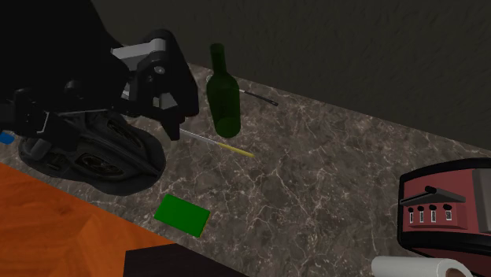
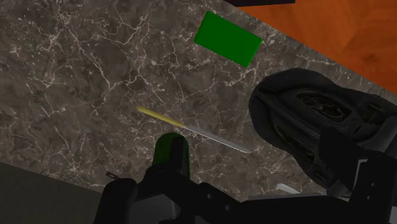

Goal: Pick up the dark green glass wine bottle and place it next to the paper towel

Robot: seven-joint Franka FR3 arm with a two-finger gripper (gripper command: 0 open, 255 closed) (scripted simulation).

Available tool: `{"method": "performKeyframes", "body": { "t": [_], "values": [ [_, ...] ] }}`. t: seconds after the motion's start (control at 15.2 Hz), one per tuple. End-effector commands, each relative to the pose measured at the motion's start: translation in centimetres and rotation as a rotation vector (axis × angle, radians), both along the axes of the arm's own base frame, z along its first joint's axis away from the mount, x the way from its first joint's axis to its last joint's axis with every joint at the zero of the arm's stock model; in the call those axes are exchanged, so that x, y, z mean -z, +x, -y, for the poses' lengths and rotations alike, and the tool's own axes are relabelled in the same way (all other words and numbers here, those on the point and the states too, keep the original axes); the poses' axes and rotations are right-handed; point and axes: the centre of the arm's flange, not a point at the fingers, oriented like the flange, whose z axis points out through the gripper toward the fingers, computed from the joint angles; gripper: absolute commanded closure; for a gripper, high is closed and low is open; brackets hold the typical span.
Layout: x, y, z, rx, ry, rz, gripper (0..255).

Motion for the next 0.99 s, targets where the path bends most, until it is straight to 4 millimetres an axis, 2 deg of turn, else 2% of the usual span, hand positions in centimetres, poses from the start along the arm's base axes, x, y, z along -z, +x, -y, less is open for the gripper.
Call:
{"method": "performKeyframes", "body": {
  "t": [0.0, 0.92],
  "values": [
    [0.0, 0.0, 0.0, 0.0, 0.0, 0.0, 0],
    [6.9, 16.5, 4.5, 0.055, -0.051, -0.013, 0]
  ]
}}
